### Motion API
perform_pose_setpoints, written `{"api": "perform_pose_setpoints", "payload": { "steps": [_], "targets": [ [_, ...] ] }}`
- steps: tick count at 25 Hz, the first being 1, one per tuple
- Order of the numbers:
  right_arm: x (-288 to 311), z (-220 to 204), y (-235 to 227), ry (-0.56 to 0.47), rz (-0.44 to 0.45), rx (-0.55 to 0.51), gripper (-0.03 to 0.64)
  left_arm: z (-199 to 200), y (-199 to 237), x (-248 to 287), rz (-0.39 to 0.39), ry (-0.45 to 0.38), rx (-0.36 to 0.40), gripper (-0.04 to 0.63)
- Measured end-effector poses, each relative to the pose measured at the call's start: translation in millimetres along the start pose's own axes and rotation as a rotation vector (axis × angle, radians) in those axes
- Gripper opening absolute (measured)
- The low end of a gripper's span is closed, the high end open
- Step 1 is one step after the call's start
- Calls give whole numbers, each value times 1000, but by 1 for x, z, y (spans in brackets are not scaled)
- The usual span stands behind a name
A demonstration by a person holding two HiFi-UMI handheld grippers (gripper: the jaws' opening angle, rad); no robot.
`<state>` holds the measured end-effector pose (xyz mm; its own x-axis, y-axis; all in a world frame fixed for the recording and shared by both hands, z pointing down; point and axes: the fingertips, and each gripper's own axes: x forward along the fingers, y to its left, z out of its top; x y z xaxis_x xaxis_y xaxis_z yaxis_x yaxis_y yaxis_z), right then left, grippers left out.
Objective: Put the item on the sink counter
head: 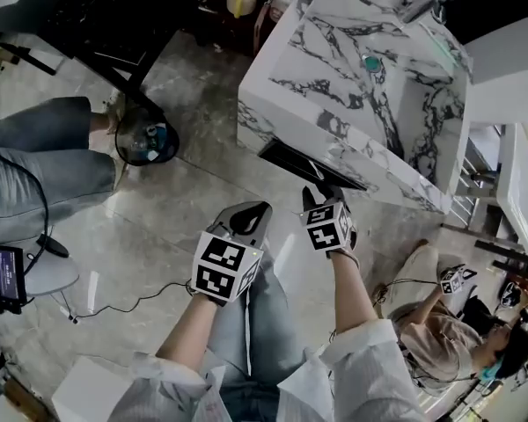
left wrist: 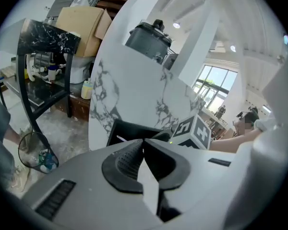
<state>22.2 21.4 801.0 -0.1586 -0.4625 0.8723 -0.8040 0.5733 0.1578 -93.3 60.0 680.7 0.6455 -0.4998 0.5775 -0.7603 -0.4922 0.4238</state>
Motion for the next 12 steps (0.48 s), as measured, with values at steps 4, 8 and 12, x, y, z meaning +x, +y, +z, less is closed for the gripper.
{"api": "perform_pose_setpoints", "payload": {
  "steps": [4,8,12],
  "targets": [
    [-52,27,0,-35,23,70,94,35,-26,-25,3,-6,15,21],
    [-105,62,-1,-89,34,126,94,72,-46,-52,7,-32,38,21],
    [-157,87,-3,-139,49,188,94,103,-67,-76,10,-68,40,21]
  ]
}}
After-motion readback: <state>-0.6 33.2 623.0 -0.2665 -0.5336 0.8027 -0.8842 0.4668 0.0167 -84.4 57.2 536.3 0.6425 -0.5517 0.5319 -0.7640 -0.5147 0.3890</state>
